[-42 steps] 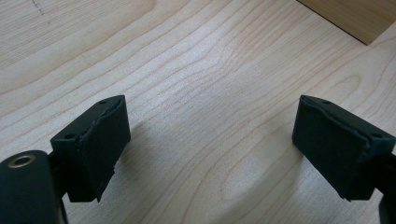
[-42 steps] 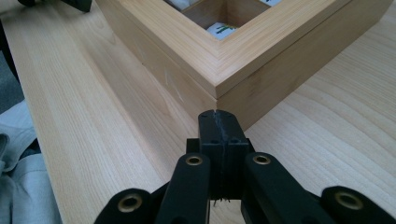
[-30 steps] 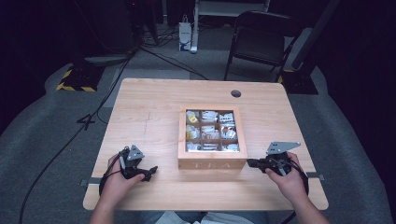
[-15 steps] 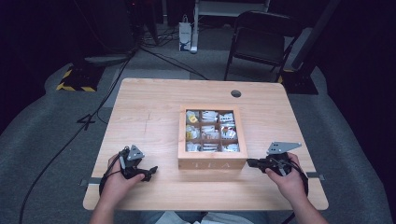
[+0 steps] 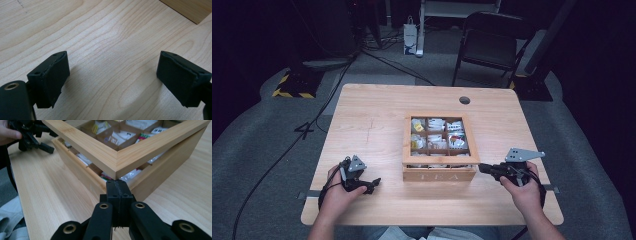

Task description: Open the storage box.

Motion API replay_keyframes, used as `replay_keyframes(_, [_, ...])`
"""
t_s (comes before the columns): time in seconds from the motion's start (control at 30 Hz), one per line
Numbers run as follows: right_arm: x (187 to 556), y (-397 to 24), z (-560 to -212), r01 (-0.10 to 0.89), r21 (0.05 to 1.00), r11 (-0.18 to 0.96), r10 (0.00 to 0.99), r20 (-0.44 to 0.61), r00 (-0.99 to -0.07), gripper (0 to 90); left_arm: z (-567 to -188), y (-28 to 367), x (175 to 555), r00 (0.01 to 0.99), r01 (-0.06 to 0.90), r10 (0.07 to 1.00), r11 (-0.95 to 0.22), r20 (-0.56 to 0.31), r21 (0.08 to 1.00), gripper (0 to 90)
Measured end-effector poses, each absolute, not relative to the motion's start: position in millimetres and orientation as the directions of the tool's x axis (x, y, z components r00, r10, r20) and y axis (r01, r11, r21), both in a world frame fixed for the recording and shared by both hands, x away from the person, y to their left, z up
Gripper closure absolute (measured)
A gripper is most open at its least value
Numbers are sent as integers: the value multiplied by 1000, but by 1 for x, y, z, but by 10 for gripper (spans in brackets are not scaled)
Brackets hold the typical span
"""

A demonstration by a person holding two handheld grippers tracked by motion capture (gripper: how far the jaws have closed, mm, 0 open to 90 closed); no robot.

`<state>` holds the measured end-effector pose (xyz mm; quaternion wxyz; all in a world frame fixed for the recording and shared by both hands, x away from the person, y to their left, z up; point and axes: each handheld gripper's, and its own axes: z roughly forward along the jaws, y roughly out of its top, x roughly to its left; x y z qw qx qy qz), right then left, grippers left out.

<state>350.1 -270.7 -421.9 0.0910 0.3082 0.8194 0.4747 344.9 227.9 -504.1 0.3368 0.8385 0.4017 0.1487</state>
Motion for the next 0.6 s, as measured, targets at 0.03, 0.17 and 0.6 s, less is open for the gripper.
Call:
replay_keyframes(0.03, [350, -271, -420, 411, 840, 353, 592, 140, -794, 900, -504, 228, 345, 633, 574, 774, -451, -21, 684, 117])
replay_keyframes(0.17, [351, -270, -415, 400, 851, 341, 596, 134, -792, 900, -504, 228, 345, 633, 574, 774, -451, -21, 684, 117])
replay_keyframes(0.6, [359, -263, -399, 359, 891, 278, 618, 120, -777, 900, -504, 228, 345, 633, 573, 774, -451, -20, 684, 118])
